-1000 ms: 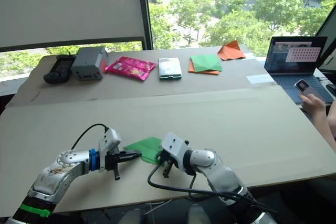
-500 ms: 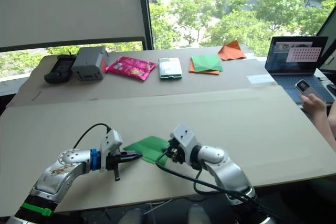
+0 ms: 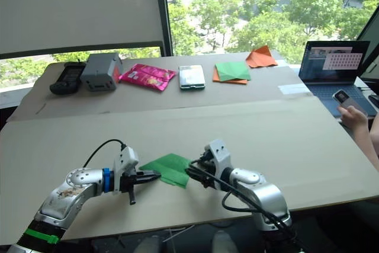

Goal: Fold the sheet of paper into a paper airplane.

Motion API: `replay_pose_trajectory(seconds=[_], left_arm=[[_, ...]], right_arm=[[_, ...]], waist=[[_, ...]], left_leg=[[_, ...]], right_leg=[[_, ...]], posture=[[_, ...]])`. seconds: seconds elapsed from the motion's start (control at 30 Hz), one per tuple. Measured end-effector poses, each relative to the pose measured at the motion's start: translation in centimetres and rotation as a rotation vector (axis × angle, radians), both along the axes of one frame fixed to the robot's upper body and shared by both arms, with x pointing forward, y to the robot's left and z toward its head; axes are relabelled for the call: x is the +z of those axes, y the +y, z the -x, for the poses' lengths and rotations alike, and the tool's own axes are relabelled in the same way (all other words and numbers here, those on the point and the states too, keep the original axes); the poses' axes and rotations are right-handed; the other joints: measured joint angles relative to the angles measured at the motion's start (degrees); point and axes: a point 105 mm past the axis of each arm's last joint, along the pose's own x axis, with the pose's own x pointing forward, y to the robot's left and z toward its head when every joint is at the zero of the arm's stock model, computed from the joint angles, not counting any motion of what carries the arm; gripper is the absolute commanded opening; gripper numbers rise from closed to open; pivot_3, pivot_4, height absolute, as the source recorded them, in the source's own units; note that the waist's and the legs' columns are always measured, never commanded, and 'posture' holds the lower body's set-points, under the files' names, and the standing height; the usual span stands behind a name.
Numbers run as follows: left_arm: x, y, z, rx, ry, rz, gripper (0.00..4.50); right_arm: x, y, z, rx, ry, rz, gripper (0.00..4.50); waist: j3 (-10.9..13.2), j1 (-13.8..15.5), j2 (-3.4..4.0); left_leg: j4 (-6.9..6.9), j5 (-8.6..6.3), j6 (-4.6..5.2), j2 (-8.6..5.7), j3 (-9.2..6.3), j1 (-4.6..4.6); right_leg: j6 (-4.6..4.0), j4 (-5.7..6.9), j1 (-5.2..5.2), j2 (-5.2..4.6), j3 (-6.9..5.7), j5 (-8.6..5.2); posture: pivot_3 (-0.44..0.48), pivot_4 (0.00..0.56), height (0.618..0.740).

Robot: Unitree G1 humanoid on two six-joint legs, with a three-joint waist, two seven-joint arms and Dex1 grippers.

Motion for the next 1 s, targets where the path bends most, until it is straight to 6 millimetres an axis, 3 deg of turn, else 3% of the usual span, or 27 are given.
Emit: replay_pose_trajectory(seconds=[1.0], left_arm=[[-0.1,-0.1,0.0,-0.011,-0.02,-0.017,0.0]], right_arm=[[0.0,1.8,0.6,-0.042,0.122,-0.167,3.01]], waist=[[-0.08,-0.22,0.14]], left_leg=[[-0.12,-0.01,-0.02,0.02,0.0,-0.02]], right_leg=[[0.0,-0.19,-0.06,-0.02,-0.01,0.0]], posture=[[0.0,0.15,0.732]])
